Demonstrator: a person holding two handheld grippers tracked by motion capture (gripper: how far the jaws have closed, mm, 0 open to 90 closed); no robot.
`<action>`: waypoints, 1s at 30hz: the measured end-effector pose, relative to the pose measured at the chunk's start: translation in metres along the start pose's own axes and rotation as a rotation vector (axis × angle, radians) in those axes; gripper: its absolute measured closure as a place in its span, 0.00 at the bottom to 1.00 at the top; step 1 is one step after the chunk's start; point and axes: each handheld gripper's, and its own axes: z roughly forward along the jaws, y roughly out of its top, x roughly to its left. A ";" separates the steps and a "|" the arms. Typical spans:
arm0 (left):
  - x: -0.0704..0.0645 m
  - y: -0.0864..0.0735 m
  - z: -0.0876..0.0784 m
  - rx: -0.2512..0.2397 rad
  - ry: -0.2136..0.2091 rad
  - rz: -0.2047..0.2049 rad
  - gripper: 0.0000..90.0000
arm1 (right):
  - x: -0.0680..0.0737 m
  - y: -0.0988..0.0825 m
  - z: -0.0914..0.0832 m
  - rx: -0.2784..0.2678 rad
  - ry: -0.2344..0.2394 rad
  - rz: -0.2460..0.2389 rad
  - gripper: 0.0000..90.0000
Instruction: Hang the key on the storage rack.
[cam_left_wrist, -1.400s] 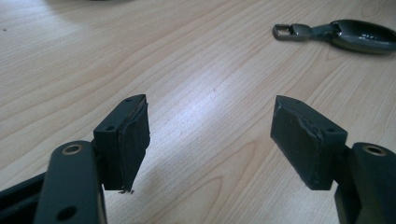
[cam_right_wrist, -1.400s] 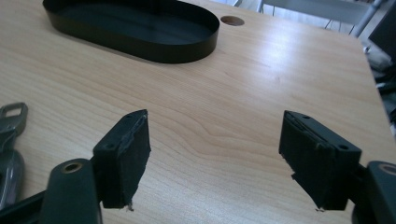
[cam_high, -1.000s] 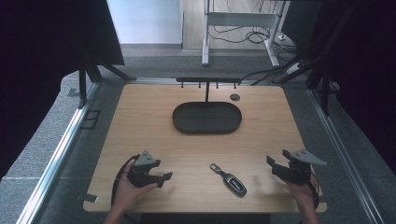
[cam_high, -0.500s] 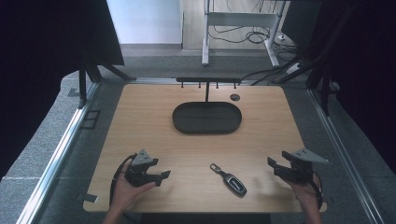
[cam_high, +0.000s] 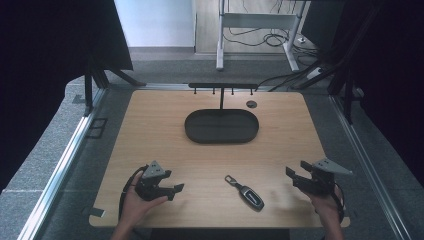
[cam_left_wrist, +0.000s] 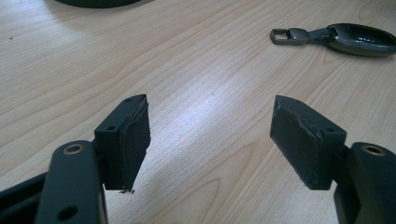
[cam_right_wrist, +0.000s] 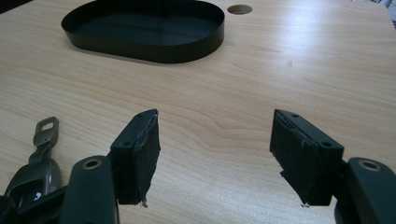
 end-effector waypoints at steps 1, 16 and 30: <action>0.000 0.000 0.000 0.001 0.000 0.000 0.33 | 0.001 0.000 0.000 -0.005 0.001 0.000 0.37; 0.001 0.000 -0.001 0.000 0.004 0.001 0.33 | 0.005 0.011 -0.011 -0.039 0.021 0.023 0.41; 0.002 0.001 -0.007 -0.014 0.019 -0.013 0.33 | 0.024 0.039 -0.013 -0.009 0.090 -0.043 0.42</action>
